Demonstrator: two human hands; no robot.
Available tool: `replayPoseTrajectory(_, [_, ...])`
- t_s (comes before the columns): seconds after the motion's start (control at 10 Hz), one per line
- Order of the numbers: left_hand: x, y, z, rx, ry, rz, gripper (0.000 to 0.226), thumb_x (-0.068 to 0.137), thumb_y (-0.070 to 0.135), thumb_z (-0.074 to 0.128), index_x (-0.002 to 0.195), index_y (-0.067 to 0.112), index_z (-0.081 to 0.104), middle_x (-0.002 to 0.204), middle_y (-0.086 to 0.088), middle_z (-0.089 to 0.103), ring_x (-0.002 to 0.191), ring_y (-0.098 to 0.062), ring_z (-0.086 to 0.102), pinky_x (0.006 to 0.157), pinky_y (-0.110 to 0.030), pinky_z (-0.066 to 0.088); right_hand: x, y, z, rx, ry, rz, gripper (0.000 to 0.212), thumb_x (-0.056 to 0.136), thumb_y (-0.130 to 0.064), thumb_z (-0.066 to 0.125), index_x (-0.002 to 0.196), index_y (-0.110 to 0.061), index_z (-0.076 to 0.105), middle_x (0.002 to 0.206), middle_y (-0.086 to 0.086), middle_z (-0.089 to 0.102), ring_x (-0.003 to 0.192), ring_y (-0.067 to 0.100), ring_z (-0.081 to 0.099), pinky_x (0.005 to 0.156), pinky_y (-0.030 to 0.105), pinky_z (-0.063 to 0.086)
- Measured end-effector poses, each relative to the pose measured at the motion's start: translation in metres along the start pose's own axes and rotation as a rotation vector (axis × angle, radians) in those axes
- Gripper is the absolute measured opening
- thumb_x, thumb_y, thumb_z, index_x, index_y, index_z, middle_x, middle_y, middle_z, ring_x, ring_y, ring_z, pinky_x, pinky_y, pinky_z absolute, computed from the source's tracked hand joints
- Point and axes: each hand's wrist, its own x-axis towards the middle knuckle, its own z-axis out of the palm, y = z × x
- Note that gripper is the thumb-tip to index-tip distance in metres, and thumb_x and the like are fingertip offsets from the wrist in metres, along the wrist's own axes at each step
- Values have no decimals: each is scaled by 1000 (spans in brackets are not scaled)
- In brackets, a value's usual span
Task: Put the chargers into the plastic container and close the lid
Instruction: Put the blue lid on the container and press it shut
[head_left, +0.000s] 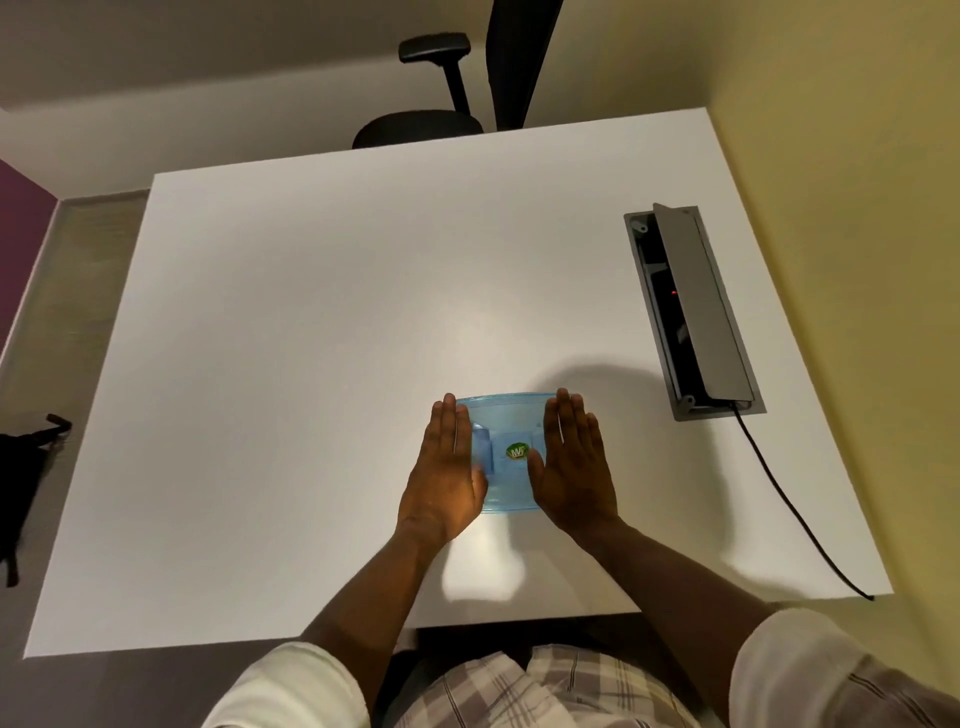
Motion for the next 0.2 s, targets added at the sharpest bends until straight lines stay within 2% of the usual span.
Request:
replayPoseTrajectory(0.1, [-7, 5, -18, -26, -9, -4, 76, 97, 37, 32, 155, 8, -8, 162, -8, -20, 150, -23, -20, 126, -39, 7, -3, -6, -12, -87, -35, -4, 78, 92, -41, 49, 152, -2, 16, 160, 18, 16, 148, 32, 15, 119, 52, 19])
replayPoseTrajectory(0.2, [-1, 9, -41, -49, 57, 4, 73, 95, 40, 19, 155, 5, -5, 161, -8, -20, 149, -22, -22, 126, -38, 5, 7, -11, -25, -118, 27, -12, 77, 87, -42, 59, 146, 1, 33, 154, 21, 33, 142, 36, 33, 113, 55, 29])
